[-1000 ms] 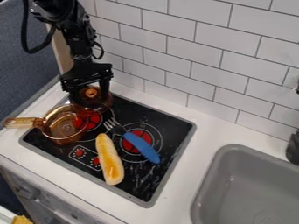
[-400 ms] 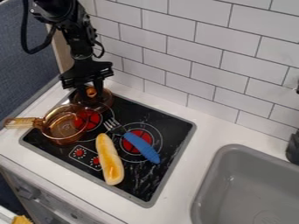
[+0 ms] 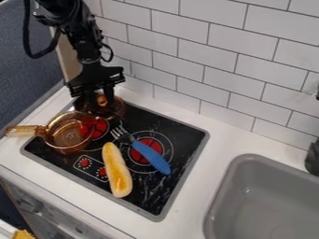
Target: Put the orange lid on the orange pot
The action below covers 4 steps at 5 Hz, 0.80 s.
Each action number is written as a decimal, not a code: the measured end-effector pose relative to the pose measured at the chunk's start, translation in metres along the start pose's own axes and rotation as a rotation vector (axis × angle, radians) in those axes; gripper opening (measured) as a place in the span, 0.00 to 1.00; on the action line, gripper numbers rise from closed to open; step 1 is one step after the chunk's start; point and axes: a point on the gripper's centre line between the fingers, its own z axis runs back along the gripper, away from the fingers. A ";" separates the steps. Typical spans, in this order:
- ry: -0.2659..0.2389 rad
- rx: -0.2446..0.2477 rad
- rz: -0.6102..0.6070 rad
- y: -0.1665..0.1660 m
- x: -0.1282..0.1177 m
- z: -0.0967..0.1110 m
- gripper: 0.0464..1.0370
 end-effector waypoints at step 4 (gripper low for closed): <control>-0.064 -0.097 0.043 0.021 -0.009 0.091 0.34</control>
